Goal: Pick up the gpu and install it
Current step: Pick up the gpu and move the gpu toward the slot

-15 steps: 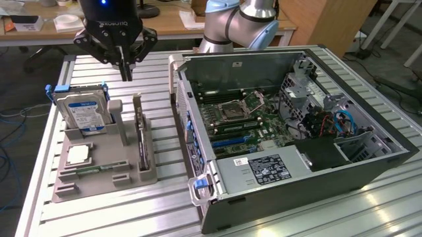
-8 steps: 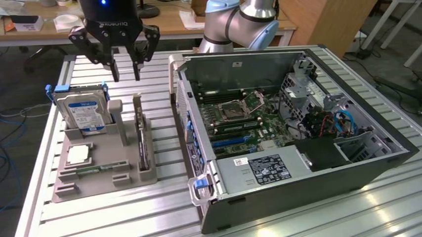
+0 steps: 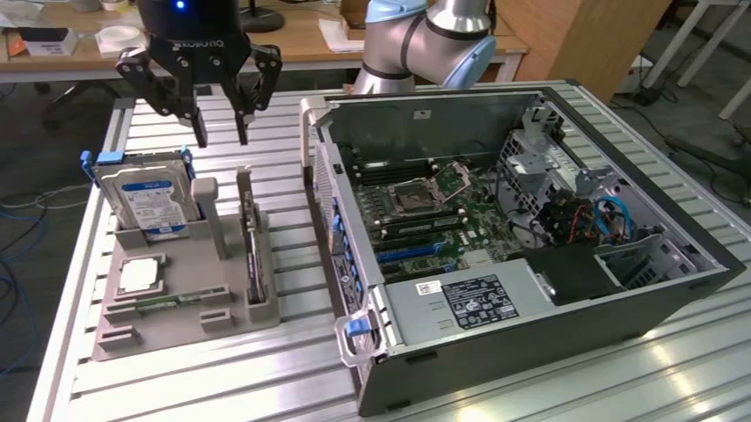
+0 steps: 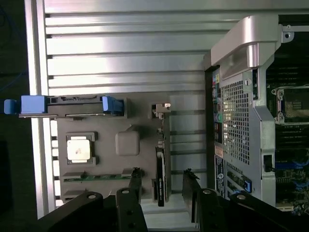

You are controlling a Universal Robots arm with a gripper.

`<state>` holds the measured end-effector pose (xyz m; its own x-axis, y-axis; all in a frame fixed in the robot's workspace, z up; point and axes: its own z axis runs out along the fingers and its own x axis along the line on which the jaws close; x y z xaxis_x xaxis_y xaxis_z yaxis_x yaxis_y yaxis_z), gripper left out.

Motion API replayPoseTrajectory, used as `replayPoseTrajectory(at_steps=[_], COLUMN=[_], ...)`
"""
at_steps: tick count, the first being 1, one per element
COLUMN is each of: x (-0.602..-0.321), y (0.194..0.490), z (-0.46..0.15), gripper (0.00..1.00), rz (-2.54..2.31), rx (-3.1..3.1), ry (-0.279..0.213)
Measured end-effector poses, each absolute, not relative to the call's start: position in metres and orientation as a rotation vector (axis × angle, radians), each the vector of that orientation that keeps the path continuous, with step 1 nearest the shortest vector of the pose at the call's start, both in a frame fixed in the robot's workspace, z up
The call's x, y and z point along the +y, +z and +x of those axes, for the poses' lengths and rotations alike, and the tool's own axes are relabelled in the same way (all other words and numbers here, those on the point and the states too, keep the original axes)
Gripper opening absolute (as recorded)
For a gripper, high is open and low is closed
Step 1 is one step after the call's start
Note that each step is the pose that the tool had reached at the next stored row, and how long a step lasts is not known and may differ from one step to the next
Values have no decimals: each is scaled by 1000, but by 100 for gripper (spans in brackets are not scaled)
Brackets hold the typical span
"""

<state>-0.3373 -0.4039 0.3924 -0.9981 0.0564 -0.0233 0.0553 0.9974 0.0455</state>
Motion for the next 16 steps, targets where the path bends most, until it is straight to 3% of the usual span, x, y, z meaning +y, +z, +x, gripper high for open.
replayPoseTrajectory(at_steps=[16], x=[-421], y=[392], z=[-339], gripper=[47], rz=[63], rx=[3116], ry=[70])
